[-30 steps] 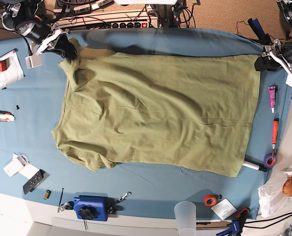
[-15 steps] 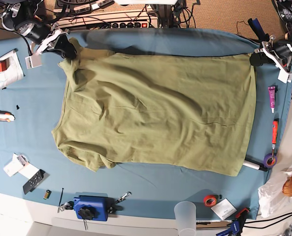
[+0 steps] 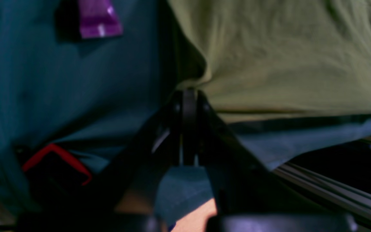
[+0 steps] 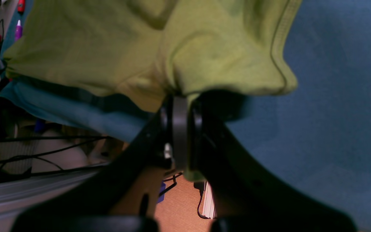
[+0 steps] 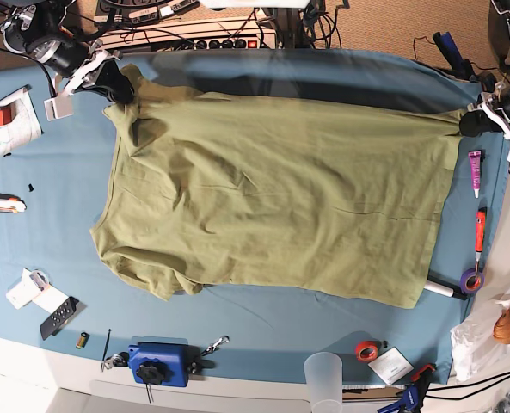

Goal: Layout the t-shirt on the table in an organized manner, then fold the t-shirt properly
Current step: 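Lift the grasped shoulder edge and fold it toward the hem with both grippers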

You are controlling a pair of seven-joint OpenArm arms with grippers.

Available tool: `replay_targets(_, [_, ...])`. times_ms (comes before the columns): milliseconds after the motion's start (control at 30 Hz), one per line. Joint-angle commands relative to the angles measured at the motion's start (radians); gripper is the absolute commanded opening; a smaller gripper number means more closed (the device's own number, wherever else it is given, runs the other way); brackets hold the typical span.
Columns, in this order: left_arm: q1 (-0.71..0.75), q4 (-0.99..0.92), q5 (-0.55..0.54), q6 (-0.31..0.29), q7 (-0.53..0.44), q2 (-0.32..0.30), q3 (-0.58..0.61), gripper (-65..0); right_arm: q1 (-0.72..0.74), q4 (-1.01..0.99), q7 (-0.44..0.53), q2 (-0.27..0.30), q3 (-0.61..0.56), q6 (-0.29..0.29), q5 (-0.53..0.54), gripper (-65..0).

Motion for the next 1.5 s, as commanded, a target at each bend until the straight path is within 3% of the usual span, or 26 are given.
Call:
replay_targets(0, [-0.002, 0.02, -0.023, 0.003, 0.004, -0.026, -0.006, -65.0, -0.001, 0.016, 0.017, 0.011, 0.008, 0.001, 0.018, -65.0])
replay_targets(267, [0.079, 0.137, -0.06, 0.003, 0.044, -0.028, -0.009, -65.0, 0.0, 0.032, 0.017, 0.011, 0.016, 0.001, 0.067, -65.0])
replay_targets(433, [0.12, 0.28, -0.052, 0.003, 0.04, -0.028, -0.059, -65.0, 0.0, 0.149, 0.017, 0.011, 0.034, 0.001, 0.069, -65.0])
replay_targets(567, [0.119, 0.329, -0.005, 0.003, 0.007, -0.028, -0.121, -65.0, 0.0, 0.236, 0.017, 0.011, 0.041, 0.001, 0.038, -65.0])
replay_targets(800, [0.136, 0.304, 0.019, 0.003, 0.004, -0.027, -0.119, -65.0, 0.001, 0.24, 0.046, 0.011, 0.041, 0.001, -0.059, -65.0])
replay_targets(1000, [0.121, 0.304, 0.075, 0.003, -0.108, -0.027, -0.112, -65.0, 0.022, 0.219, 0.14, 0.011, 0.04, 0.001, -0.202, -65.0])
replay_targets(1267, [0.111, 0.28, 0.141, 0.006, -0.177, -0.027, -0.024, -65.0, 0.119, 0.148, 0.13, 0.019, 0.01, 0.001, -0.219, -65.0])
replay_targets(1367, [0.076, 0.249, 0.224, 0.011, -0.237, -0.024, 0.028, -65.0, 0.149, 0.077, 0.138, 0.034, -0.044, 0.001, -0.261, -65.0])
replay_targets(1467, [0.016, 0.212, 0.27, 0.061, -0.278, -0.022, 0.06, -65.0, 0.174, 0.022, 0.181, 0.04, -0.077, 0.001, -0.279, -65.0])
